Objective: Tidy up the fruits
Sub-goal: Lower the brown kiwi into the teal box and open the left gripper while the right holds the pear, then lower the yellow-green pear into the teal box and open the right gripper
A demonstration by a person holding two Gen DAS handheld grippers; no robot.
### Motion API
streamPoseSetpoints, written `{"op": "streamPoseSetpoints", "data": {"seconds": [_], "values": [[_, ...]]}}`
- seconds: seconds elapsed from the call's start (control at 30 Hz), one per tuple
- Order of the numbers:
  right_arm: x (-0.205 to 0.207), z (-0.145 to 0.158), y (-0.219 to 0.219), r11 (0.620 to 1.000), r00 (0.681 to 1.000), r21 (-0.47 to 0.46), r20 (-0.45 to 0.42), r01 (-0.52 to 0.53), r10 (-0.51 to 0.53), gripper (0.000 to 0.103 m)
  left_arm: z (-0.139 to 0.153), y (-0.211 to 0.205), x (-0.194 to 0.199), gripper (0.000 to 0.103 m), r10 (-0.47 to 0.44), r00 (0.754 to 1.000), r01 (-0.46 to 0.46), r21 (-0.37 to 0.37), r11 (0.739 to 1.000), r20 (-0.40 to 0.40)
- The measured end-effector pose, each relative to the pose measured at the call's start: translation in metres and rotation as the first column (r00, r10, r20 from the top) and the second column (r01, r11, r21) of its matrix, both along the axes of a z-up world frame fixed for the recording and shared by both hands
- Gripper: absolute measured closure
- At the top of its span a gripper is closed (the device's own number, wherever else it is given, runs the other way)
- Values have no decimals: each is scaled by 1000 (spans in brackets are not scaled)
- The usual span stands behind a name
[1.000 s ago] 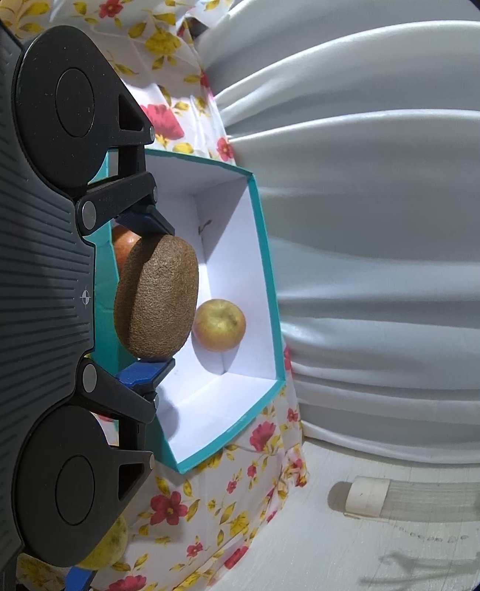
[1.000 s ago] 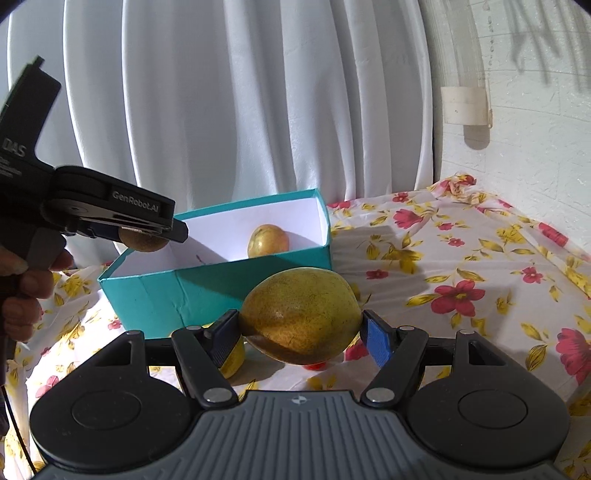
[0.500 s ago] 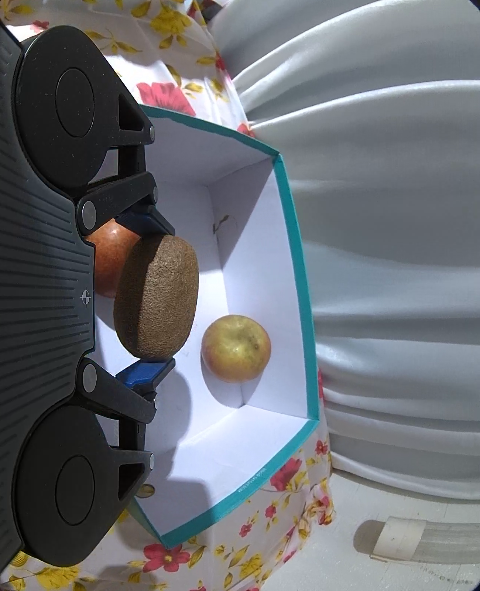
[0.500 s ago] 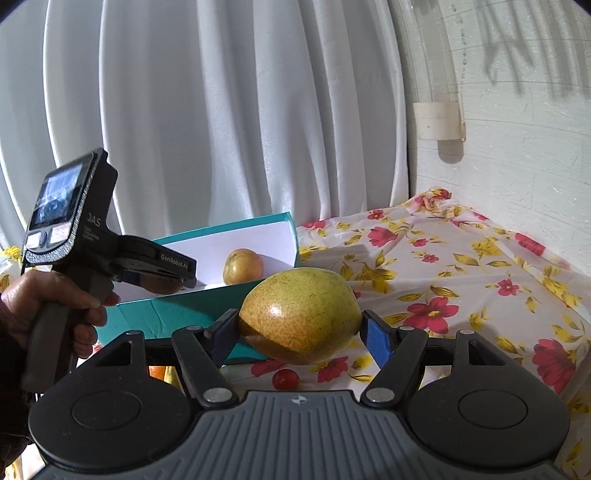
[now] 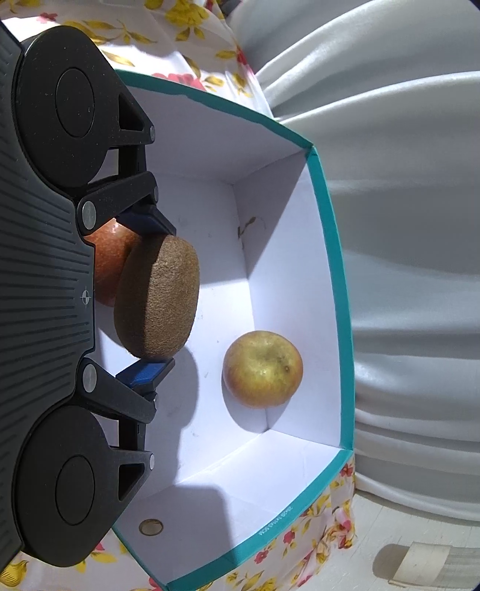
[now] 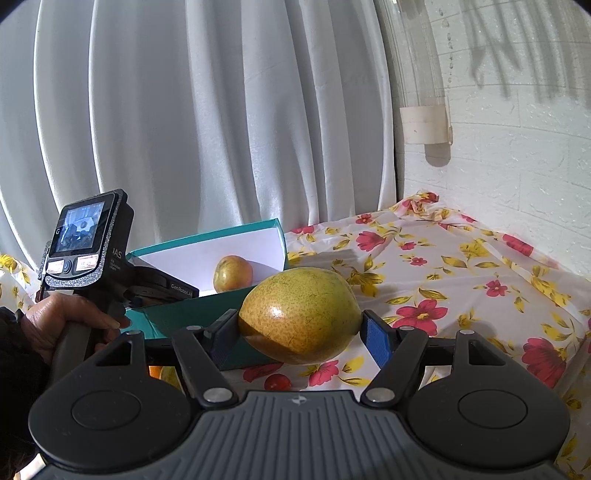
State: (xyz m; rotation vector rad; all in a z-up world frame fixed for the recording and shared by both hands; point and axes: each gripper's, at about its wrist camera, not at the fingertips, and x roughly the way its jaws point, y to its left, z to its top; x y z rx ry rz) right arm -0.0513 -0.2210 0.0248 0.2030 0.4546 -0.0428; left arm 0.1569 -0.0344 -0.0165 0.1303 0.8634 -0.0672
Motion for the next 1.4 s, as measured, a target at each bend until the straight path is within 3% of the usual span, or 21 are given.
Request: {"op": "streamPoseSetpoints", "data": {"seconds": [0.3, 0.8, 1.4], "values": [[6, 1, 1, 1000, 1000, -2, 3, -7, 7, 32, 2, 4, -1, 29, 11, 1000, -12, -10, 1000, -12], [8, 2, 0, 1000, 1000, -3, 16, -11, 11, 32, 17, 4, -16, 23, -4, 999, 5, -22, 1000, 34], [25, 14, 9, 997, 996, -41, 65, -60, 62, 32, 44, 20, -59, 22, 48, 996, -45, -37, 998, 72]]}}
